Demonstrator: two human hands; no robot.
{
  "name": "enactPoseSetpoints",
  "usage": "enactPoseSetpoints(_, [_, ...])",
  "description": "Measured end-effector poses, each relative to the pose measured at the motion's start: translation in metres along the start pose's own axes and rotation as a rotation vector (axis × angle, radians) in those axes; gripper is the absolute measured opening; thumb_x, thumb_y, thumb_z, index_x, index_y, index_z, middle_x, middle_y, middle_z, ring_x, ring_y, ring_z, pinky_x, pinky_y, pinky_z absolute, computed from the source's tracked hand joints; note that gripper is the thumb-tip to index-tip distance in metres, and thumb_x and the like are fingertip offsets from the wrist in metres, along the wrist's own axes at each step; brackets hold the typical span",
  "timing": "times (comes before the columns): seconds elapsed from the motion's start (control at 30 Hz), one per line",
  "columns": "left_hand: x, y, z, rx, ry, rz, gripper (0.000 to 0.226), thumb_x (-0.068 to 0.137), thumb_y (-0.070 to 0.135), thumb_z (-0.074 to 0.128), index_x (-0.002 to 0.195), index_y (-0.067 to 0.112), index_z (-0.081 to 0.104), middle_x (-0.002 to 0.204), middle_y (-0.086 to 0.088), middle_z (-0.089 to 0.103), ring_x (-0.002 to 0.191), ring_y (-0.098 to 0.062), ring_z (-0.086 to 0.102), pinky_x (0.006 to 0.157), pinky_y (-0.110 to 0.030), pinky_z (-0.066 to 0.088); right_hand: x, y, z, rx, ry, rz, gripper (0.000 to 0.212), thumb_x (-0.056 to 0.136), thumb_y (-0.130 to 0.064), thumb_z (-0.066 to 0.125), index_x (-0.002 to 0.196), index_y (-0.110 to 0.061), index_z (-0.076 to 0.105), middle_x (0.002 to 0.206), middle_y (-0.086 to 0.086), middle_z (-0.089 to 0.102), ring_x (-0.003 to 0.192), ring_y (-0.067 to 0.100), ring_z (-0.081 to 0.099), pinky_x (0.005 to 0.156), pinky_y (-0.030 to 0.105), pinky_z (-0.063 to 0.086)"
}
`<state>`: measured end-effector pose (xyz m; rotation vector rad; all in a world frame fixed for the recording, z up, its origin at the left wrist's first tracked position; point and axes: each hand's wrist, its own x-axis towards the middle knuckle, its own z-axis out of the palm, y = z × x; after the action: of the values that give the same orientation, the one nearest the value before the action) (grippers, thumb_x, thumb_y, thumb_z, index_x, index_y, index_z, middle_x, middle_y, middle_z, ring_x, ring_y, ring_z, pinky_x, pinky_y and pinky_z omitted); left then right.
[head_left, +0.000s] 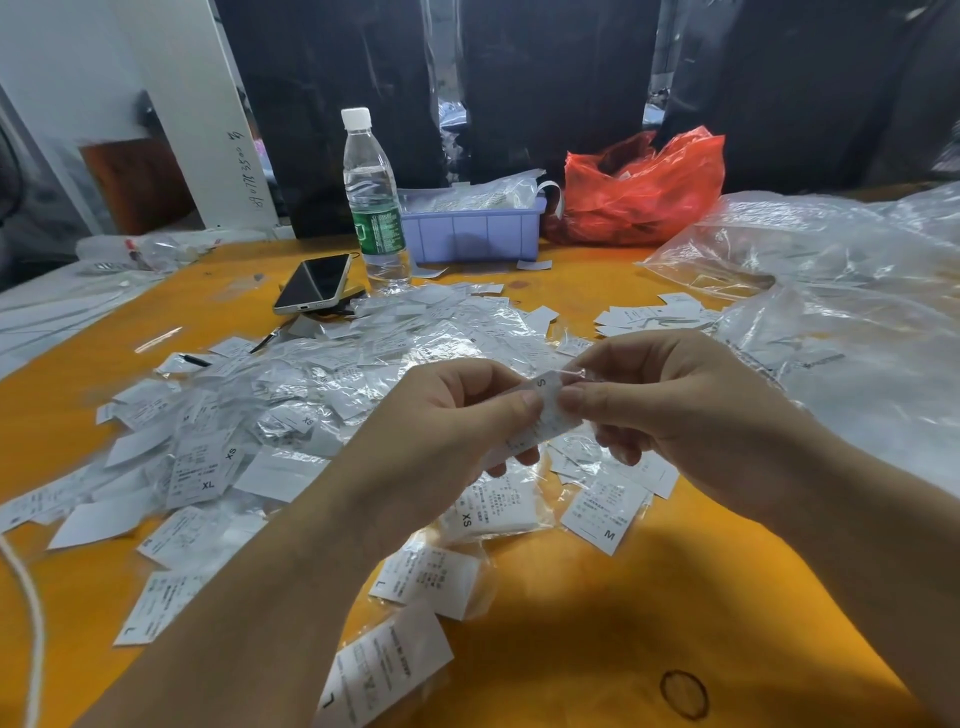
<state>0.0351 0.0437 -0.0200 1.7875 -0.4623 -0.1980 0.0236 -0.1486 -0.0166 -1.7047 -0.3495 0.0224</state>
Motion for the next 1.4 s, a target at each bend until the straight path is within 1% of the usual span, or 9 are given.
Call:
enactPoseSetpoints(0.17, [-0.001, 0.001, -0.002, 0.036, -0.017, 0.001, 0.026, 0.079, 0.035, 0.063, 0.091, 0.015, 0.073, 0.072, 0.001, 0.071, 0.06, -0.004, 0.059, 0.05, -0.015, 0.044, 0.0, 0.0, -0.002, -0.016, -0.009, -0.019, 0.023, 0.077, -0.016, 0.069, 0.087, 0.005, 0.071, 0.064, 0.011, 0.062, 0.05, 0.011, 0.047, 0.046, 0.021, 0.039])
enactPoseSetpoints(0.37, [0.0, 0.002, -0.013, -0.035, -0.033, -0.026, 0.015, 0.081, 0.026, 0.065, 0.083, 0.016, 0.076, 0.066, -0.003, 0.067, 0.055, -0.008, 0.052, 0.048, -0.017, 0.041, 0.003, 0.0, -0.011, -0.026, 0.005, 0.029, 0.021, 0.072, -0.024, 0.072, 0.081, -0.004, 0.074, 0.065, 0.007, 0.067, 0.049, 0.013, 0.044, 0.044, 0.018, 0.038])
enactPoseSetpoints(0.53, [0.0, 0.002, -0.015, 0.01, -0.132, -0.081, 0.012, 0.081, 0.021, 0.067, 0.083, 0.013, 0.076, 0.068, -0.007, 0.063, 0.062, -0.018, 0.048, 0.048, -0.018, 0.039, 0.003, -0.002, -0.015, -0.065, -0.089, 0.062, 0.019, 0.072, -0.024, 0.072, 0.081, -0.008, 0.076, 0.062, 0.005, 0.064, 0.048, 0.011, 0.042, 0.044, 0.019, 0.036])
enactPoseSetpoints(0.63, [0.0, 0.003, -0.015, 0.022, -0.2, -0.093, 0.01, 0.079, 0.022, 0.074, 0.081, 0.013, 0.077, 0.066, -0.005, 0.061, 0.058, -0.011, 0.05, 0.048, -0.017, 0.039, 0.002, -0.004, -0.017, -0.112, -0.152, 0.082, 0.024, 0.068, -0.027, 0.073, 0.082, -0.008, 0.076, 0.06, 0.005, 0.061, 0.05, 0.011, 0.04, 0.045, 0.019, 0.035])
enactPoseSetpoints(0.77, [-0.001, 0.004, -0.014, 0.044, -0.252, -0.122, 0.018, 0.075, 0.026, 0.065, 0.078, 0.012, 0.077, 0.063, -0.002, 0.06, 0.05, -0.006, 0.048, 0.047, -0.017, 0.038, 0.0, -0.006, -0.017, -0.191, -0.2, 0.111, 0.027, 0.064, -0.028, 0.074, 0.08, -0.007, 0.076, 0.058, 0.005, 0.057, 0.056, 0.02, 0.039, 0.046, 0.019, 0.034])
enactPoseSetpoints(0.97, [-0.001, 0.004, -0.014, 0.093, -0.253, -0.189, 0.02, 0.075, 0.029, 0.066, 0.076, 0.012, 0.077, 0.064, -0.004, 0.063, 0.047, -0.009, 0.041, 0.043, -0.018, 0.034, -0.001, -0.006, -0.017, -0.256, -0.275, 0.124, 0.01, 0.082, -0.014, 0.07, 0.08, -0.005, 0.075, 0.054, -0.001, 0.052, 0.05, 0.009, 0.04, 0.046, 0.019, 0.033])
enactPoseSetpoints(1.1, [0.0, 0.003, -0.014, 0.126, -0.231, -0.232, 0.018, 0.09, 0.017, 0.067, 0.079, 0.006, 0.076, 0.066, -0.012, 0.054, 0.045, -0.011, 0.035, 0.041, -0.018, 0.031, -0.002, -0.006, -0.015, -0.31, -0.279, 0.101, 0.011, 0.085, -0.016, 0.071, 0.077, -0.01, 0.076, 0.054, -0.002, 0.052, 0.052, 0.011, 0.04, 0.048, 0.023, 0.031])
enactPoseSetpoints(1.27, [0.0, 0.003, -0.012, 0.175, -0.228, -0.257, 0.02, 0.09, 0.018, 0.065, 0.076, 0.008, 0.076, 0.074, -0.019, 0.052, 0.047, -0.015, 0.035, 0.042, -0.02, 0.03, -0.001, -0.003, -0.01, -0.312, -0.254, 0.08, 0.019, 0.075, -0.032, 0.073, 0.077, -0.013, 0.076, 0.053, -0.005, 0.052, 0.057, 0.023, 0.036, 0.05, 0.033, 0.026])
enactPoseSetpoints(1.4, [0.0, 0.003, -0.011, 0.171, -0.246, -0.272, 0.02, 0.089, 0.018, 0.064, 0.078, 0.006, 0.075, 0.077, -0.019, 0.051, 0.05, -0.016, 0.033, 0.043, -0.02, 0.028, -0.001, -0.001, -0.008, -0.294, -0.255, 0.053, 0.017, 0.079, -0.03, 0.077, 0.076, -0.014, 0.076, 0.053, -0.006, 0.052, 0.058, 0.022, 0.037, 0.051, 0.034, 0.027])
